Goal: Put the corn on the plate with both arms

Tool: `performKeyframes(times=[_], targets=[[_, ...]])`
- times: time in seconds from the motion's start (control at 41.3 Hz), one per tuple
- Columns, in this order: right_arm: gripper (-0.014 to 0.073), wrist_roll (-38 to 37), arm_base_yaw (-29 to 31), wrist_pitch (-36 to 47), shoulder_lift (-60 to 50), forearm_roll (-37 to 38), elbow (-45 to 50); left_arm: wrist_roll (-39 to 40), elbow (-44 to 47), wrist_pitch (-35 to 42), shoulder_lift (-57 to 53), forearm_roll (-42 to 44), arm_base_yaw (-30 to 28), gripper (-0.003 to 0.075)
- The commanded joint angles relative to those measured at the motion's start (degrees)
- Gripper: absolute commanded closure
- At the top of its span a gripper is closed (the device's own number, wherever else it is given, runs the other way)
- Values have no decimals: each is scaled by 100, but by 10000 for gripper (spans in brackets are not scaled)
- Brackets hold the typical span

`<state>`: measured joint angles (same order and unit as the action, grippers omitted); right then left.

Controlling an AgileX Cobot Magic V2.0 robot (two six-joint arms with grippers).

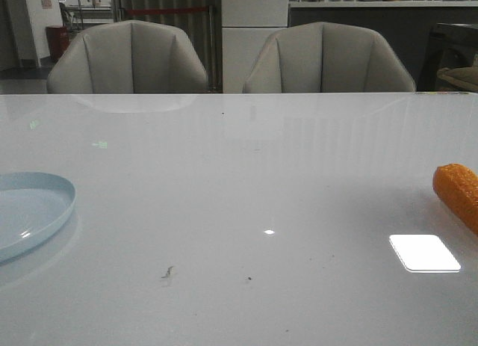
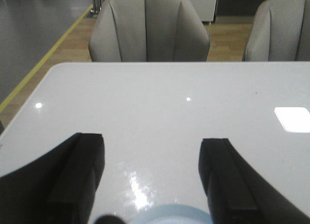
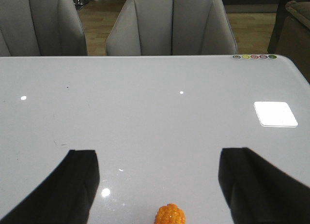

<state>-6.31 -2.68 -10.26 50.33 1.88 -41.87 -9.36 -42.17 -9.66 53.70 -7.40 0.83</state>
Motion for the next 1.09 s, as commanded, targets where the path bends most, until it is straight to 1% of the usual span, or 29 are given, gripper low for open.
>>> performKeyframes(times=[0.0,0.097,0.194,0.29,0.435,0.702,0.798,1.065], targets=[[-21,45,48,105,-35,-12,-227,75,-264,-111,147,-114,-32,225],[-21,45,48,-400,-35,-153,-227,75,-458,-835,532,-157,-182,225],[-21,45,48,-685,-35,-188,-227,75,-765,-1490,1059,-300,-490,225],[-21,45,48,-795,-35,-188,-227,75,-1152,-2178,1661,-434,-800,225],[-21,45,48,-824,-35,-188,-227,75,-1757,-2940,2565,-720,-1238,225],[-21,45,48,-831,-35,-188,-227,75,-2491,-3745,4064,-771,-1304,225],[-21,45,48,-838,-35,-188,-227,75,-2656,-3873,4426,-771,-1304,234],[-21,45,48,-869,-35,-188,-227,37,-2688,-3825,4818,-771,-1304,342]])
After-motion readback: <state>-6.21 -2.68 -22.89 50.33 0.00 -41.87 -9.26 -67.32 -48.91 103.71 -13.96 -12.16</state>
